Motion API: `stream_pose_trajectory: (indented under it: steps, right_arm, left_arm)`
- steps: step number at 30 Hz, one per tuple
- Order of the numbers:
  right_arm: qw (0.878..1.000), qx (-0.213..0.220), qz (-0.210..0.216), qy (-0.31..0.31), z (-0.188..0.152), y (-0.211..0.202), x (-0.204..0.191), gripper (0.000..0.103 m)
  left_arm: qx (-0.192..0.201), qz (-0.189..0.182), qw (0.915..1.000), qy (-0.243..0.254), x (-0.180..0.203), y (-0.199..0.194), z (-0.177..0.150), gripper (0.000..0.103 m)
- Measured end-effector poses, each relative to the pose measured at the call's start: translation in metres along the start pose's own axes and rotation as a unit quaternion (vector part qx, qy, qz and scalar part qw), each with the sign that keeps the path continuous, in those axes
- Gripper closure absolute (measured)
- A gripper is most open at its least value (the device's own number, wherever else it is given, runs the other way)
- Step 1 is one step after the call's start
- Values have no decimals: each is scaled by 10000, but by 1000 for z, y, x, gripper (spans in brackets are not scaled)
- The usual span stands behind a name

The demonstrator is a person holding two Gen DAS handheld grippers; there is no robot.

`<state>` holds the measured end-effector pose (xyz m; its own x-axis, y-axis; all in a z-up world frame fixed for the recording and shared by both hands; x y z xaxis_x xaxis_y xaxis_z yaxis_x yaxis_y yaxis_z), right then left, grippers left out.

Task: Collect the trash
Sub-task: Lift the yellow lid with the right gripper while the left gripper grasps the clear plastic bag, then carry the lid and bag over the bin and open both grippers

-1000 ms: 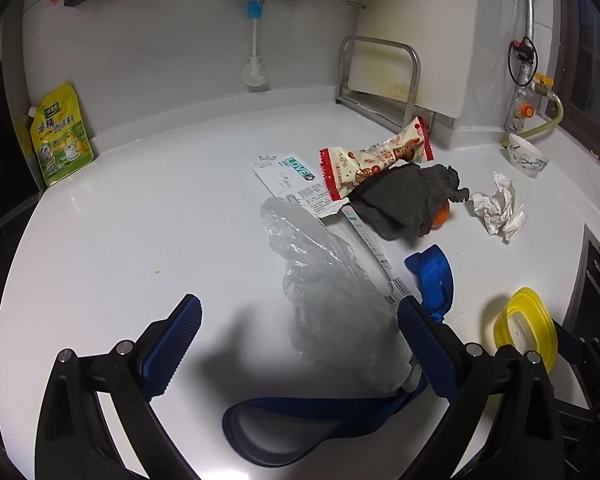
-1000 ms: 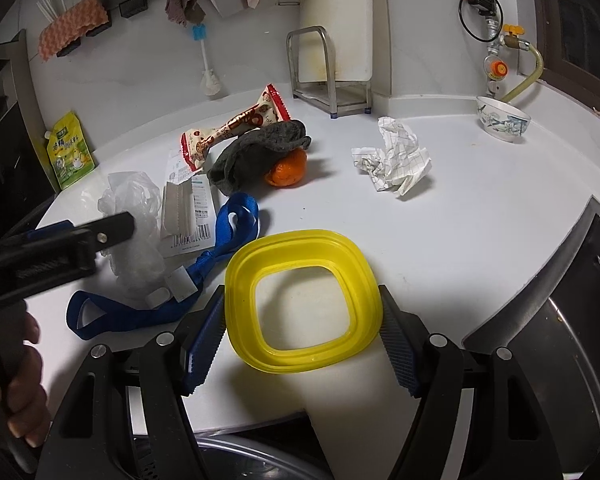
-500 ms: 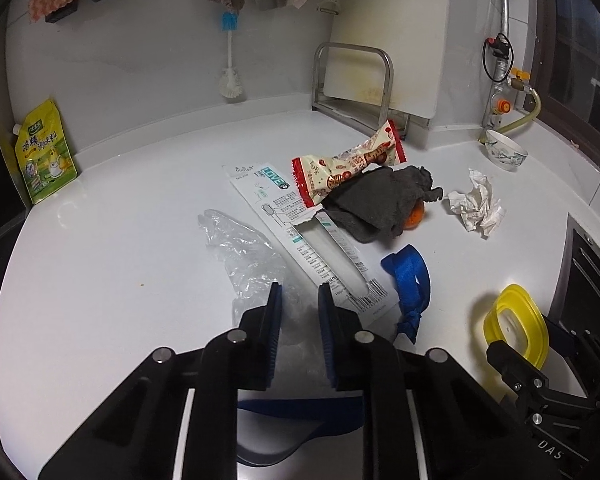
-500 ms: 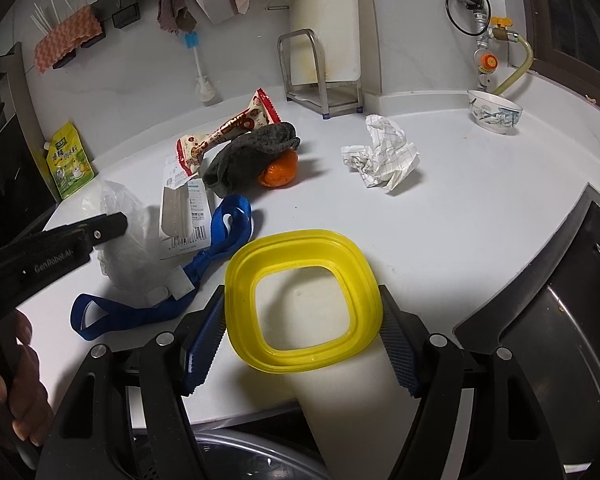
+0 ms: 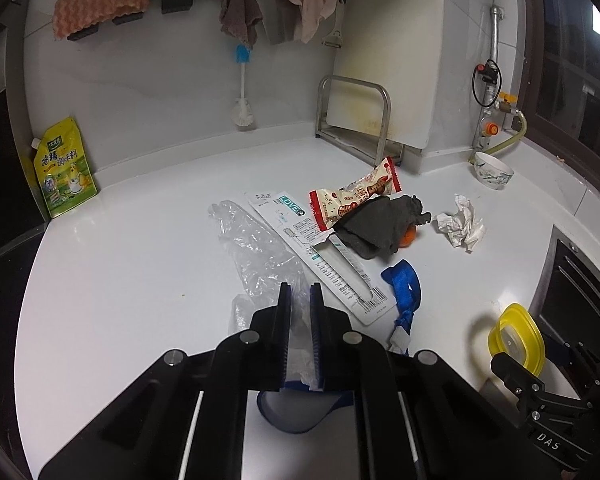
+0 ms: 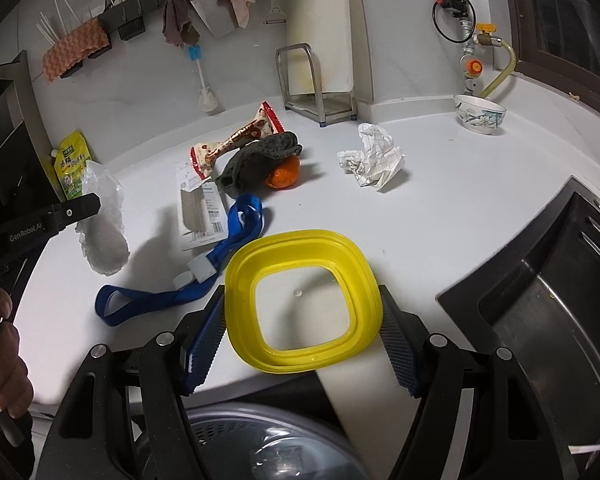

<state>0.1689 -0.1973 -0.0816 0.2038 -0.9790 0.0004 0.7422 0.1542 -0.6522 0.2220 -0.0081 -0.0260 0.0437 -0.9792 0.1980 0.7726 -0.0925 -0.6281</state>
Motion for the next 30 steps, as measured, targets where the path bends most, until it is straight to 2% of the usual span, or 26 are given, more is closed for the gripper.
stream_pose_trajectory:
  steps: [7,15,24,30]
  right_arm:
    - [9999,78,6,81,-11,-27,-9,34]
    - [9996,78,9,275,-42,-62,-19,34]
    - [9991,11,-39,427,-83,-97,-23,34]
    - [9985,-81,-44,549,-114,-110,-23,34]
  left_arm:
    - [59,-185,9997,147,2,-34,-11,93]
    - [50,-549,9977,395,19,-83,-43,93]
    - [-144,-938,9927,748,44,-120,-100,93]
    - [-317,-1094,9893,912,54,-130,-136,93]
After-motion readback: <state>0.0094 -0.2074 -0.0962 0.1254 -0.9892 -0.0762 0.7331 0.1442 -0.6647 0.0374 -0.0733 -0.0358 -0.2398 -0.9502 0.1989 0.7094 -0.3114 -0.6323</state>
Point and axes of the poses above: each gripper's, at about its wrist camera, not at the fingertips, and y roughly the way its jaws point, x to its right, z to its top, the point moved 8 cm from there along y, roughly the way its jaws point, and after that the axes turned 12 degrees about -y, right-handed, at the moved point
